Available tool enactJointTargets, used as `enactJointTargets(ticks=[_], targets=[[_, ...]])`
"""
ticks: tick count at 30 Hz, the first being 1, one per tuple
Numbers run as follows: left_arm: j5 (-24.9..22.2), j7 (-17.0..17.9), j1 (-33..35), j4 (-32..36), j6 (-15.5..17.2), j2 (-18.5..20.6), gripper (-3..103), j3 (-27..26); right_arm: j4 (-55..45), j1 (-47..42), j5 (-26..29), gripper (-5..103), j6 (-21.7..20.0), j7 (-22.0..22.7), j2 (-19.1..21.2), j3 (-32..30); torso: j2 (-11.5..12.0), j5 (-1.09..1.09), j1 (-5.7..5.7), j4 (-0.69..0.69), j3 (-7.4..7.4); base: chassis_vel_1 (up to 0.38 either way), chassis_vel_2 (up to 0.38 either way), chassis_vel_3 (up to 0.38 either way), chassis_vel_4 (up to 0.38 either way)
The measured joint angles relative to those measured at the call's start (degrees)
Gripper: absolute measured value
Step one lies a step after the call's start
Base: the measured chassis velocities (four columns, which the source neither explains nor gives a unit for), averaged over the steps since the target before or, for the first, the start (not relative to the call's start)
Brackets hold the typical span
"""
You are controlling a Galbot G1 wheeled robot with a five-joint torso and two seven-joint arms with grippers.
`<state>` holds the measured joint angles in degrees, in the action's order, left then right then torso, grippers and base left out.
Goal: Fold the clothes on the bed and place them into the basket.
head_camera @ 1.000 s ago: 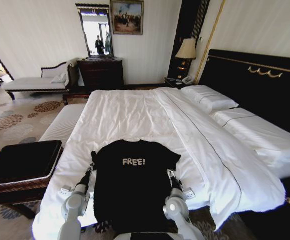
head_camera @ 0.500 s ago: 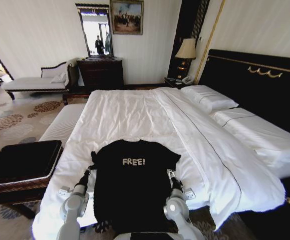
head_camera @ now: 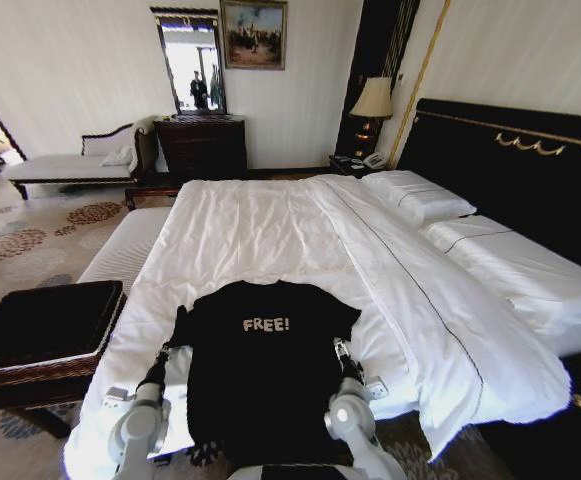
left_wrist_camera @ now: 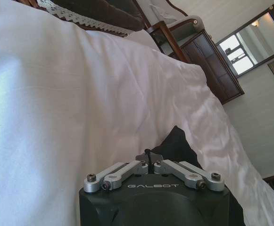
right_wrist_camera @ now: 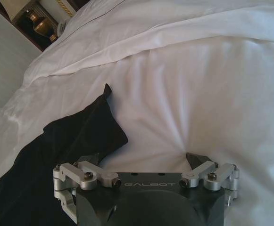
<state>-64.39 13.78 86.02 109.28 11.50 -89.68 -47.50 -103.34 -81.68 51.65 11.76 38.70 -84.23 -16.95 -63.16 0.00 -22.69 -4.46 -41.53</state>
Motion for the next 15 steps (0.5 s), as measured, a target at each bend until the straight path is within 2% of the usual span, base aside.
enactJointTargets(ticks=[2,4,8,10,12,13,15], targets=[[1.03,0.31,0.53,0.83,0.26,-0.02,-2,0.51,-0.09,-0.09,-0.08,100,-0.02,0.02,-0.07,-0.05,0.0,0.0,0.0,0.01,0.0,0.0,0.0,0.0,0.0],[1.68,0.24,0.77,1.12,0.33,0.01,1,0.7,-0.13,-0.16,-0.09,100,-0.04,0.02,-0.09,-0.16,0.0,0.01,0.0,0.02,0.0,0.0,0.0,0.0,0.0],[0.39,-2.15,1.0,2.9,1.16,0.65,22,0.65,-0.15,-0.56,-0.1,100,-0.05,0.0,-0.05,-0.67,0.0,0.0,0.0,0.03,0.0,0.0,0.0,0.0,0.0],[-0.69,-3.22,0.96,3.73,1.46,0.85,22,0.5,-0.15,-0.66,-0.1,100,-0.06,0.0,-0.04,-0.86,0.0,0.01,0.0,0.02,0.0,0.0,0.0,0.0,0.0],[-3.34,-5.05,0.15,5.12,2.07,1.27,33,0.07,-0.09,-0.78,-0.1,100,-0.06,-0.01,-0.02,-1.14,0.0,0.02,0.0,0.02,0.0,0.0,0.0,0.0,0.0],[-3.34,-5.05,0.15,5.12,2.07,1.27,33,0.07,-0.09,-0.78,-0.1,100,-0.06,-0.01,-0.02,-1.14,0.0,0.02,0.0,0.02,0.0,0.0,0.0,0.0,0.0],[-4.94,-4.87,-2.16,4.29,2.48,1.81,44,-0.59,-0.01,-0.81,-0.1,100,-0.08,-0.01,0.02,-1.22,0.0,0.02,0.0,0.0,0.01,0.0,0.0,0.0,0.0]])
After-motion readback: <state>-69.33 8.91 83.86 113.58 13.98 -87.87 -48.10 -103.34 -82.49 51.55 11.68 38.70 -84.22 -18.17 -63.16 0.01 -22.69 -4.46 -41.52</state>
